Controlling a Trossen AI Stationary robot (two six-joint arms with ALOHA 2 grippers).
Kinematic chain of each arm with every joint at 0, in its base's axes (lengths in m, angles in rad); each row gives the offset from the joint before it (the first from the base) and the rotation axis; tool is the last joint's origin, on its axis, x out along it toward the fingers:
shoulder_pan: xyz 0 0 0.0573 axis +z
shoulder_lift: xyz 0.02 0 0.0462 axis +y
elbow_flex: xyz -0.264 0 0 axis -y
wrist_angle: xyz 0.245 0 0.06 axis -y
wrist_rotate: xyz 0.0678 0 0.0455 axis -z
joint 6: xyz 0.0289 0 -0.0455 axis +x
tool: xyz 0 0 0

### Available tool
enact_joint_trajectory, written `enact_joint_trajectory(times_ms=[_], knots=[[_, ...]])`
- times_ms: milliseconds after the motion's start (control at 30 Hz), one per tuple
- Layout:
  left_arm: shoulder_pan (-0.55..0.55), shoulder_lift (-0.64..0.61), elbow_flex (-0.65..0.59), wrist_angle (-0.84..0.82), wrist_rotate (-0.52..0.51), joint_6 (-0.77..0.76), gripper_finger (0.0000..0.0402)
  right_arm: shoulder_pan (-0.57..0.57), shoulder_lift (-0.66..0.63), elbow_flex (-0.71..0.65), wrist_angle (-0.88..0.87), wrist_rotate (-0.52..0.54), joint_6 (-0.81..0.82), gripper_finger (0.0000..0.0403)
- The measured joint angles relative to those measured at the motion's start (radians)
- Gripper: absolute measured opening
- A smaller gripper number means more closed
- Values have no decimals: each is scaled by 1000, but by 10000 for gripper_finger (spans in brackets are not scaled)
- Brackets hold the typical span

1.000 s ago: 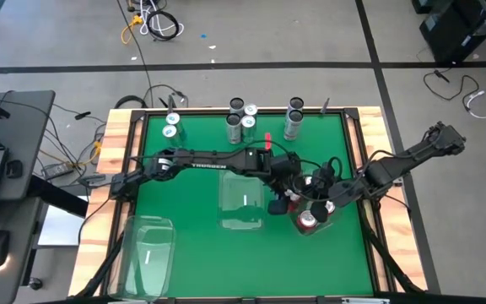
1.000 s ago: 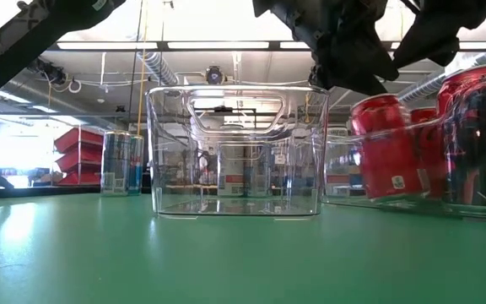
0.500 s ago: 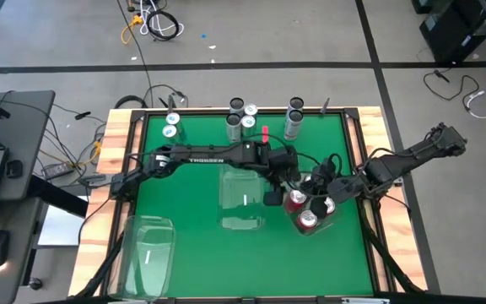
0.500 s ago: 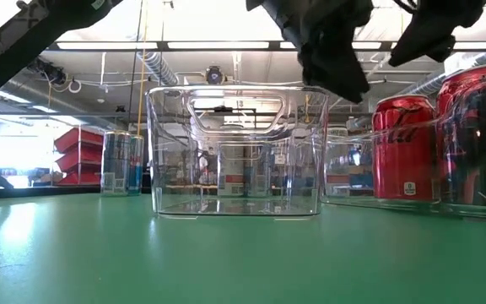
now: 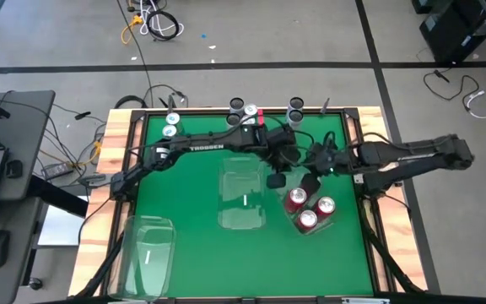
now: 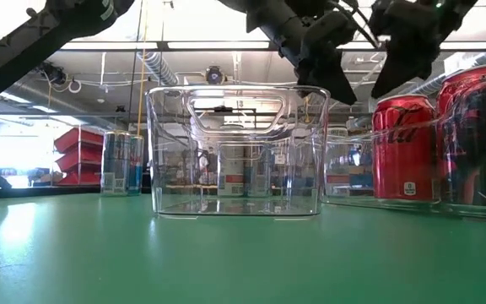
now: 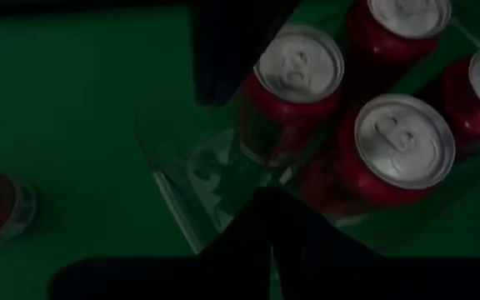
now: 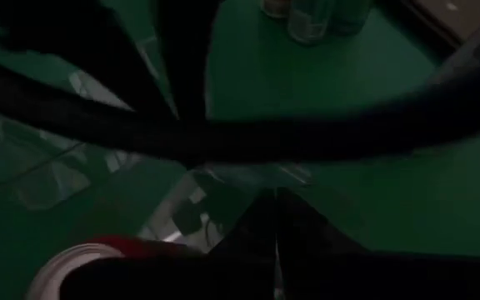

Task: Sort soda cans
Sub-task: Adjust the top right transparent bin

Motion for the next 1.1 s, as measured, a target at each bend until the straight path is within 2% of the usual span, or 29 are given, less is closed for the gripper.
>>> enact_joint_trajectory(times_ms=[167,367,667,767,1100], knots=[[25,0,0,40,14,4,3,-84,-6,0,54,-81,-80,0],[55,0,0,61,48,5,3,-60,-77,0,103,-139,-116,0],[107,0,0,114,66,3,3,52,-159,0,82,-36,-122,0],[123,0,0,160,106,2,3,75,-167,-11,71,17,-112,0],[134,-1,0,332,240,32,3,54,-191,-159,211,18,-118,0]])
